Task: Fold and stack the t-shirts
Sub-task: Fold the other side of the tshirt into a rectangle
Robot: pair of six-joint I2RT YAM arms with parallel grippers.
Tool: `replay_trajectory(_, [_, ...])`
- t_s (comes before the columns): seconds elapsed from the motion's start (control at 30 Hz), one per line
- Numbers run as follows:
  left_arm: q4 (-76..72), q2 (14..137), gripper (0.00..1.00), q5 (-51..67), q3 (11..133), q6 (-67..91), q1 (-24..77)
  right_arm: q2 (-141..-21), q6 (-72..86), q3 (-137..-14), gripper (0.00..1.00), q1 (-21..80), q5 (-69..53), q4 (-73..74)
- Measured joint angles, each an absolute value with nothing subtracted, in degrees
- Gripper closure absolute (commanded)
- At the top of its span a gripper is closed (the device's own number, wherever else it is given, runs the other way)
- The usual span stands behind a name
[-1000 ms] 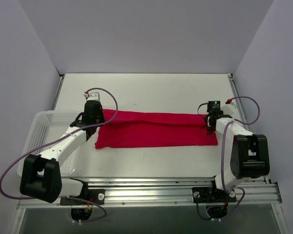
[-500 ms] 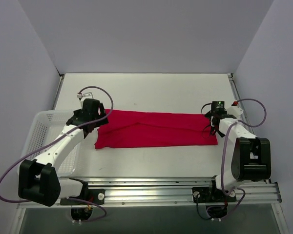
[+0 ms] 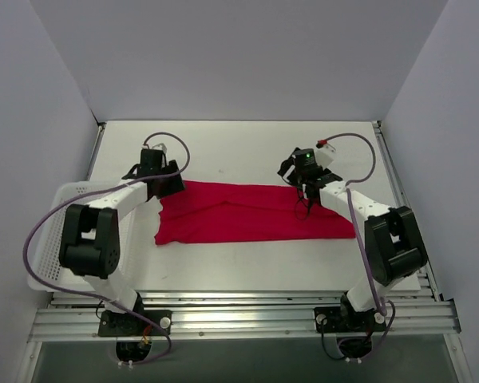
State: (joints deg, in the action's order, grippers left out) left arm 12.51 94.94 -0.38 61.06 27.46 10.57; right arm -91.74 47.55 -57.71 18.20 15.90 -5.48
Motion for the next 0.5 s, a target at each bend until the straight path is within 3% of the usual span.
replay_trajectory(0.27, [7.5, 108.3, 0.45, 18.5, 67.7, 26.5, 10.2, -96.4, 46.6, -58.8, 0.24, 23.7, 15.5, -6.6])
replay_trajectory(0.5, [6.4, 110.2, 0.47, 21.3, 69.4, 25.0, 10.3, -96.5, 46.4, -58.8, 0.25, 23.2, 16.2, -6.4])
